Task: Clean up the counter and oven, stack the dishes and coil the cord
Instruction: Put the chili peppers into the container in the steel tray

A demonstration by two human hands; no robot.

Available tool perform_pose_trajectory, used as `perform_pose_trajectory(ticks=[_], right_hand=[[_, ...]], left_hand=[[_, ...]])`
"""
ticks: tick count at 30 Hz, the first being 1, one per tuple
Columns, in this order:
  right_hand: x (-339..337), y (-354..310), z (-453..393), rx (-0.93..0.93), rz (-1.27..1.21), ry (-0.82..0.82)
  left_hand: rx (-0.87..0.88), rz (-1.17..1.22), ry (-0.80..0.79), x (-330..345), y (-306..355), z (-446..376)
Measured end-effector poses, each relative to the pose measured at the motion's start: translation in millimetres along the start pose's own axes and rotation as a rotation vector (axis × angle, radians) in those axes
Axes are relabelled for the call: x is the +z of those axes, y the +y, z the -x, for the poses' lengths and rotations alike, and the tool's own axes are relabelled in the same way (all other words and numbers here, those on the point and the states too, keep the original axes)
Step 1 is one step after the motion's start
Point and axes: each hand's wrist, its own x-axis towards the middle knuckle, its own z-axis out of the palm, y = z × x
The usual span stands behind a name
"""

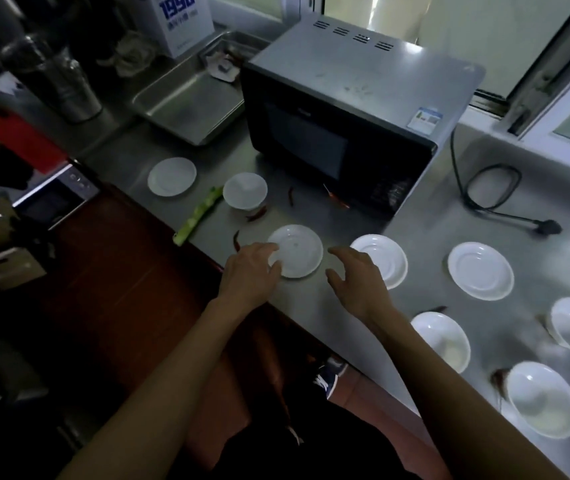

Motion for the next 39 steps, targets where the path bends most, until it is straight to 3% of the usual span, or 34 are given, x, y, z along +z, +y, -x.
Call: perform_pose_trajectory(ticks=[13,20,26,30,39], right_hand=[[49,-5,-108,0.004,0.0,-0.114],[81,-8,-159,0.165,-0.009,-0.084],[103,-15,-201,0.238,0.004,-0.019],[110,-18,-218,0.224,0.03,0.013],[124,-13,-226,0.181,0.093,0.016]], left_hand=[[-0.163,-0.002,-0.032,1,-63,-79],[-0.039,-0.129,-0.034,31,-92,-125],[0.027,-0.086,0.008,48,-103,-142],[0.133,-0.047,0.114,46,-103,-151],[0.174,-0.075,0.091,48,-100,-165]])
